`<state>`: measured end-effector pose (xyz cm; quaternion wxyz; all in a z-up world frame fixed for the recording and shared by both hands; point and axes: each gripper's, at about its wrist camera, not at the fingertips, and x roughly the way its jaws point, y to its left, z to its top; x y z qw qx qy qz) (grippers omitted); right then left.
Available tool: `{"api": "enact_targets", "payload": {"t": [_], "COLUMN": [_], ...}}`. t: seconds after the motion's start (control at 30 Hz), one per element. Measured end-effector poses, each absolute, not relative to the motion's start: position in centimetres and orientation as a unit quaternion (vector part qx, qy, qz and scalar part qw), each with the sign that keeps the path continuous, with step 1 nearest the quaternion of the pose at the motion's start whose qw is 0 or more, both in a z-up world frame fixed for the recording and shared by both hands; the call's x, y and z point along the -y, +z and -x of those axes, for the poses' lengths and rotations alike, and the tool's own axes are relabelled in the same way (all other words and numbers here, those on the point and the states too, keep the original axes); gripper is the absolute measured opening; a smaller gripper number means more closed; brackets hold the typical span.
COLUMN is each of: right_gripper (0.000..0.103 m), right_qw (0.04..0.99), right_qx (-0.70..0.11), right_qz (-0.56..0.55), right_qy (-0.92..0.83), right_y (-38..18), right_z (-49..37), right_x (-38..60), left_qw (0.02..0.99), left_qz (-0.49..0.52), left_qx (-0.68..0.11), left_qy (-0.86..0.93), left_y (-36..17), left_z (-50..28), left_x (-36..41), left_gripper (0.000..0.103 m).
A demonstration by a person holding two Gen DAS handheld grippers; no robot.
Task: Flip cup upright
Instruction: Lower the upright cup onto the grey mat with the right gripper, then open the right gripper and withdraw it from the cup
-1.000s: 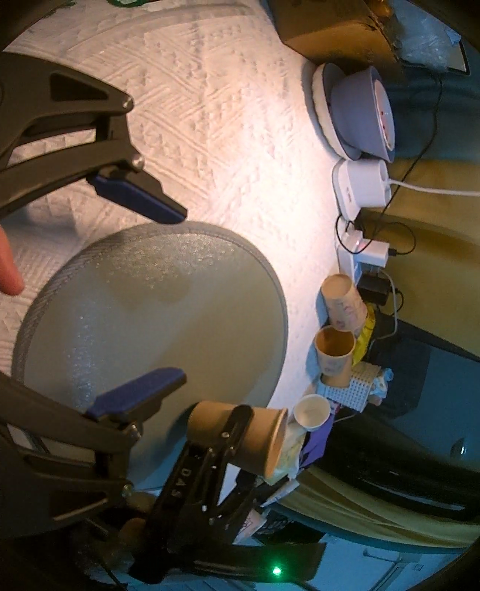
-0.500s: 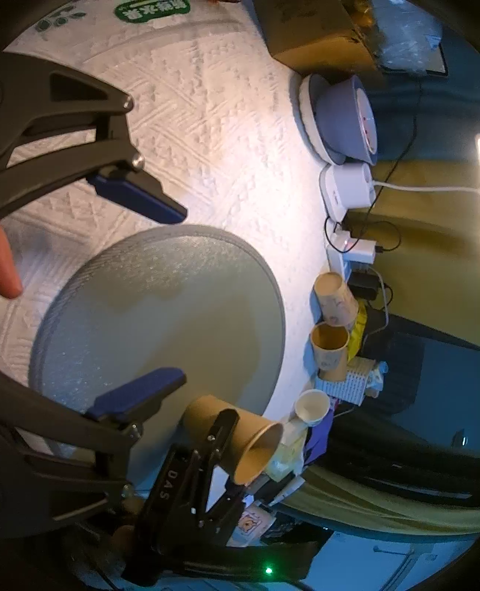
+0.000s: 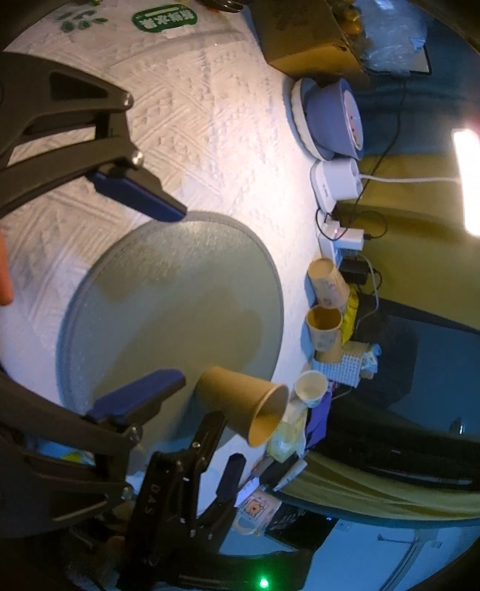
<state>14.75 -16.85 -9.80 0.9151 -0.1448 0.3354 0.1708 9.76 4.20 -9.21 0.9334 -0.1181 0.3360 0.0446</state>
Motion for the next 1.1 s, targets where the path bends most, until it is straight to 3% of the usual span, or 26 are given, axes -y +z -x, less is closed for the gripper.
{"api": "enact_targets", "payload": {"t": [1.1], "right_gripper": [0.08], "right_qw": [0.952], "right_qx": [-0.237], "right_qz": [0.113], "right_qy": [0.158], "right_y": [-0.4], "right_z": [-2.9], "right_x": [20.5], "left_qw": [0.98], "left_qz": [0.046], "left_qx": [-0.193], "left_qy": [0.015], "left_y": [0.2], "left_z": [-1.8], "left_x": [1.2], "left_gripper": [0.083]}}
